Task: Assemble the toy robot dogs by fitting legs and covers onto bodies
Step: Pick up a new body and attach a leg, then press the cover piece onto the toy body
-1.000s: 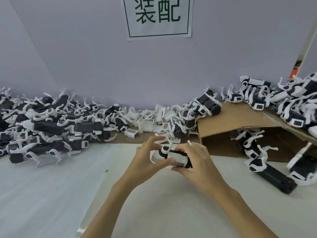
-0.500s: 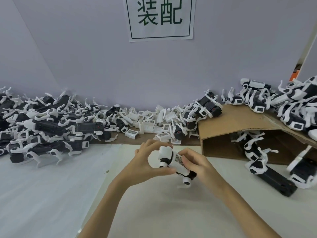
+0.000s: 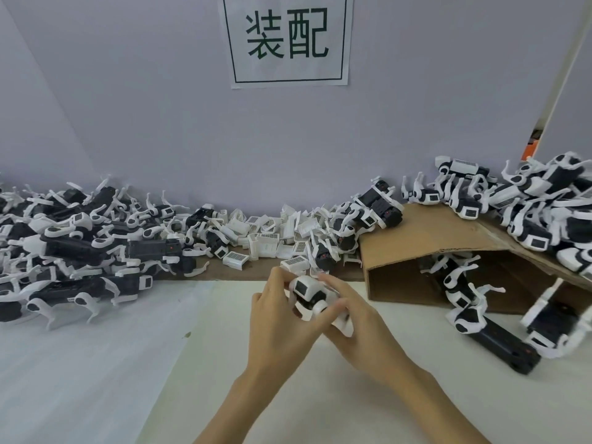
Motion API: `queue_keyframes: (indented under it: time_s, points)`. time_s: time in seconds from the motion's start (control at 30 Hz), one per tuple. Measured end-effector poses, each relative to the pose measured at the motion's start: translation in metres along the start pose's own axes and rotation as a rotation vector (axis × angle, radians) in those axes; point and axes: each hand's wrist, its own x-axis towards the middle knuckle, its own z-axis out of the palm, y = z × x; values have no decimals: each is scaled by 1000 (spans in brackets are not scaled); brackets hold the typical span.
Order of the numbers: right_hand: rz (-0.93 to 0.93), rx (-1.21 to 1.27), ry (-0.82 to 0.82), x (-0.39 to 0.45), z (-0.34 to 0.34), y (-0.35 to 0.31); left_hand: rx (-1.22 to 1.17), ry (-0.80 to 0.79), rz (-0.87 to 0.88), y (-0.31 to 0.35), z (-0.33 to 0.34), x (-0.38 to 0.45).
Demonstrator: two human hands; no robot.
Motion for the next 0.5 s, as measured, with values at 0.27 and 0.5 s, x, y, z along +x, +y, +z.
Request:
queue_keyframes:
  time_s: [0.27,0.5]
  points:
    - [397,294,111,21,-38,-1,-284,-32,-184,-21,-19,18]
    - [189,1477,669,90,-194,-21,-276,-7,-310,-32,-33,33]
